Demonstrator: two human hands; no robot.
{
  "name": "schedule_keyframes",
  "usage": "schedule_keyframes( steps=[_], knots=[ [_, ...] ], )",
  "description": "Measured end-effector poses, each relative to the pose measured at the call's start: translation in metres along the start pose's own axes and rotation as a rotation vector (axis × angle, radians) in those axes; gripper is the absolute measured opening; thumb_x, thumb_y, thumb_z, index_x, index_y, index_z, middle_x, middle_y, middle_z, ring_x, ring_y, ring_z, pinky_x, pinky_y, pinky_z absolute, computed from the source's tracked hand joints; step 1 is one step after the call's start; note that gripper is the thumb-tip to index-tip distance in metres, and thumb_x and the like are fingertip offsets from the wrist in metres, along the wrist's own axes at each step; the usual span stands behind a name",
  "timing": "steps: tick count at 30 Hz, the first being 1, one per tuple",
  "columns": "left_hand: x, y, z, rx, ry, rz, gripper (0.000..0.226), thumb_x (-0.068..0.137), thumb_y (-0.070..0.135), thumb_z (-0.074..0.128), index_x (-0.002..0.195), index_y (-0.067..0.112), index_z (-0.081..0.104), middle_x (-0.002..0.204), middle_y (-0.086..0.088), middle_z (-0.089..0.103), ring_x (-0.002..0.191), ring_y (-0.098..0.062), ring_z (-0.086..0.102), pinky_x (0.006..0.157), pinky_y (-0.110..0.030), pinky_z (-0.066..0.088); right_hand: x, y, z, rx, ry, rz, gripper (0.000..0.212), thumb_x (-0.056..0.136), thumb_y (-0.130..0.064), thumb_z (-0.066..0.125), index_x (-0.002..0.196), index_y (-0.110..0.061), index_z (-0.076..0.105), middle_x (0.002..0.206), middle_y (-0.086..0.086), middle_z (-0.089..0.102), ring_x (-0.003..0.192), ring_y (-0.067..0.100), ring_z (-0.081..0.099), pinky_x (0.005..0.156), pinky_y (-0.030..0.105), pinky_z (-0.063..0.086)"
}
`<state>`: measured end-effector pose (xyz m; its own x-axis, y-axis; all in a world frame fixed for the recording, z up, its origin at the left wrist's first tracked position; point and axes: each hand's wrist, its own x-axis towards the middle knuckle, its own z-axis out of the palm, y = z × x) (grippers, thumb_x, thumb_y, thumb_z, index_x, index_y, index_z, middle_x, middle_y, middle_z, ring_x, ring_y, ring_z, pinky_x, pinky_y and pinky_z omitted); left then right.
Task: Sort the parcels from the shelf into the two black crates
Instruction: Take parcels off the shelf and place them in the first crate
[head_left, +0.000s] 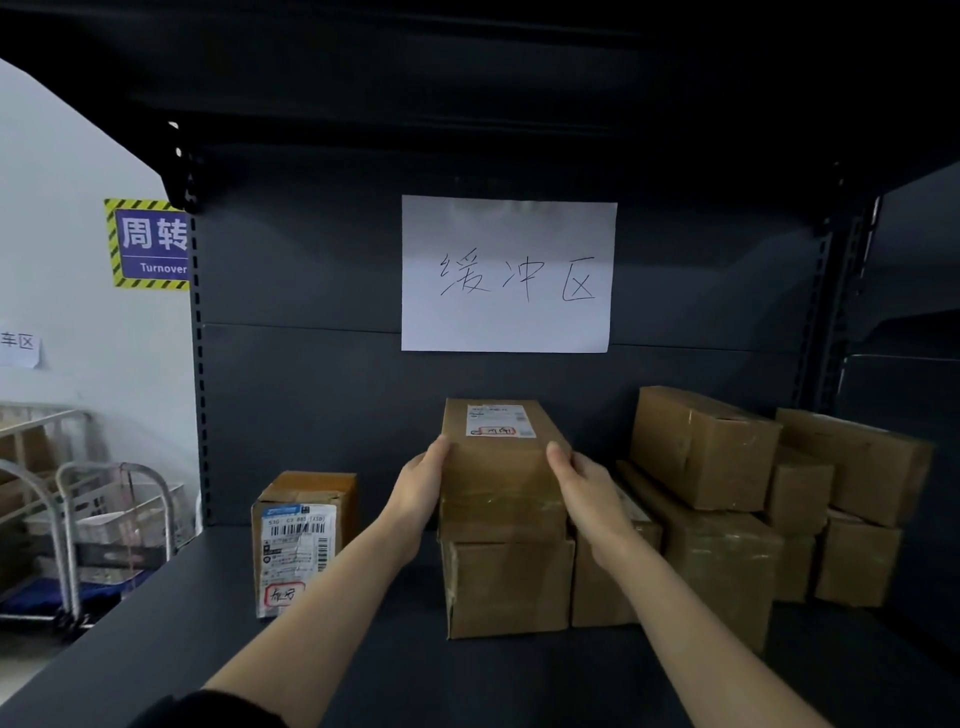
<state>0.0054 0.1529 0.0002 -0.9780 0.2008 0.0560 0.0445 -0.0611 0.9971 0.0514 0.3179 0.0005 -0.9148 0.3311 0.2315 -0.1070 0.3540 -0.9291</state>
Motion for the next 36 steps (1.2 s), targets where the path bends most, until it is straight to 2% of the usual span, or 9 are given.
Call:
schedule_keyframes(
  steps=[4,11,16,21,25,27,30,33,36],
  knots=[
    [-0.009,-0.004,-0.001,0.013,0.026,0.081,0.028,0.098,0.038,0.032,0.120,0.025,0.043,0.121,-0.001,0.051,0.106,-0.015,0.048,0.096,-0.034,0.036,-0.009,0.008,-0.001,0.074,0.020,-0.118,0.044,0.094,-0.044,0.043,0.131,-0.022,0.049,0.123,-0.001,0.059,0.117,0.017,0.052,0.104,0.040,0.041],
    [-0.017,0.002,0.015,-0.027,-0.047,0.174,0.035,0.099,0.032,0.032,0.132,0.021,0.039,0.120,0.003,0.051,0.110,-0.012,0.049,0.097,-0.031,0.038,-0.018,0.007,-0.024,0.154,0.021,-0.241,0.064,0.080,-0.056,0.045,0.135,-0.025,0.044,0.122,-0.005,0.059,0.115,0.013,0.054,0.103,0.039,0.043],
    [-0.010,0.003,0.054,-0.033,-0.146,0.150,0.041,0.098,0.031,0.036,0.136,0.017,0.038,0.127,-0.001,0.052,0.118,-0.016,0.048,0.107,-0.034,0.036,-0.017,0.015,-0.062,0.150,0.105,-0.167,0.034,0.095,-0.040,0.042,0.125,-0.028,0.051,0.113,-0.009,0.060,0.112,0.014,0.054,0.102,0.037,0.043],
    [-0.002,-0.004,0.090,0.081,-0.188,0.096,0.055,0.097,0.047,0.032,0.143,0.016,0.031,0.143,-0.003,0.042,0.131,-0.022,0.041,0.114,-0.038,0.029,-0.014,0.023,-0.089,0.094,0.206,-0.113,0.039,0.097,-0.039,0.039,0.128,-0.019,0.050,0.110,-0.006,0.056,0.102,0.010,0.052,0.090,0.026,0.040],
    [0.000,-0.005,0.088,0.166,-0.174,0.085,0.061,0.095,0.054,0.026,0.144,0.019,0.031,0.146,-0.003,0.040,0.135,-0.021,0.037,0.115,-0.040,0.026,-0.005,0.027,-0.089,0.025,0.214,-0.066,0.042,0.097,-0.037,0.039,0.134,-0.016,0.045,0.130,0.004,0.054,0.115,0.016,0.050,0.101,0.034,0.040],
    [-0.004,-0.005,0.075,0.200,-0.138,0.107,0.061,0.095,0.053,0.025,0.145,0.019,0.030,0.149,-0.002,0.036,0.137,-0.020,0.033,0.115,-0.038,0.025,-0.009,0.030,-0.081,-0.005,0.316,-0.063,0.048,0.096,-0.037,0.042,0.139,-0.015,0.039,0.139,0.006,0.047,0.126,0.020,0.044,0.108,0.039,0.036],
    [-0.016,-0.009,0.047,0.199,-0.027,0.147,0.058,0.097,0.047,0.028,0.146,0.017,0.025,0.151,-0.002,0.032,0.139,-0.020,0.030,0.115,-0.036,0.022,-0.039,0.038,-0.061,0.020,0.523,-0.141,0.045,0.096,-0.029,0.046,0.138,-0.015,0.040,0.136,0.001,0.045,0.125,0.017,0.044,0.101,0.030,0.036],
    [-0.033,-0.021,0.024,0.211,0.048,0.155,0.054,0.098,0.040,0.036,0.145,0.017,0.026,0.144,0.001,0.040,0.131,-0.016,0.038,0.105,-0.029,0.030,-0.073,0.062,-0.029,0.041,0.505,-0.144,0.033,0.095,-0.025,0.046,0.127,-0.016,0.049,0.118,-0.004,0.047,0.110,0.012,0.049,0.090,0.024,0.037],
    [-0.043,-0.041,0.014,0.280,0.036,0.136,0.051,0.095,0.026,0.049,0.141,0.014,0.031,0.105,0.017,0.047,0.094,0.001,0.048,0.078,-0.015,0.040,-0.083,0.089,0.001,0.000,0.325,-0.042,0.031,0.095,-0.024,0.046,0.125,-0.017,0.052,0.115,-0.004,0.052,0.105,0.010,0.051,0.085,0.021,0.037]
  ],
)
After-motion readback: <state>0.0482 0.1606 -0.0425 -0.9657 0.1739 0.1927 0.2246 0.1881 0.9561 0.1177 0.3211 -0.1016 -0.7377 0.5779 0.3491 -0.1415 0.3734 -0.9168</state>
